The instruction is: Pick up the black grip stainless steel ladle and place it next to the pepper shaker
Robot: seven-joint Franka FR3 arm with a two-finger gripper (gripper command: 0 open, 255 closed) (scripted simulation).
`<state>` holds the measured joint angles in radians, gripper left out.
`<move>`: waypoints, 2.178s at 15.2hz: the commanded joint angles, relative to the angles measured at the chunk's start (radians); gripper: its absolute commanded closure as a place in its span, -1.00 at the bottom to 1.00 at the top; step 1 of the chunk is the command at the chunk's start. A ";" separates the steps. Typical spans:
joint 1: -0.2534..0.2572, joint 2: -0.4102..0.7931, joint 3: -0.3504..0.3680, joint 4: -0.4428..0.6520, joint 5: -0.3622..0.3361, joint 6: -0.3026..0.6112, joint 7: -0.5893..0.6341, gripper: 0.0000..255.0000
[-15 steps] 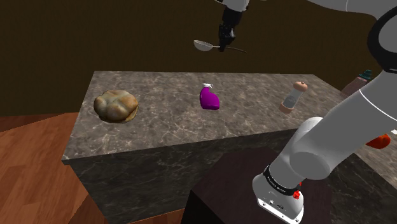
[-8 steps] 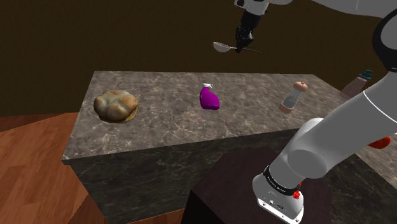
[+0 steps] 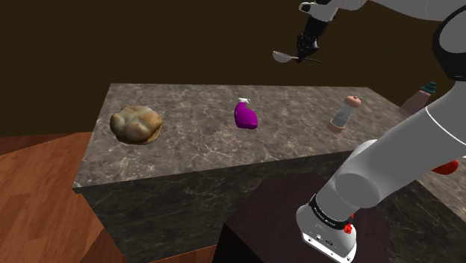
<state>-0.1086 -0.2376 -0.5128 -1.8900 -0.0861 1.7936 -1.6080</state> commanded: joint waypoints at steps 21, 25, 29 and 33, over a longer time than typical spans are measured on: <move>-0.283 0.454 -0.333 0.406 0.339 -0.093 -0.644 1.00; -0.271 0.443 -0.332 0.340 0.332 -0.035 -0.645 1.00; -0.263 0.438 -0.330 0.281 0.330 0.020 -0.649 1.00; -0.258 0.438 -0.327 0.227 0.333 0.073 -0.655 1.00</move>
<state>-0.3692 0.2023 -0.8405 -1.6480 0.2480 1.8532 -2.2632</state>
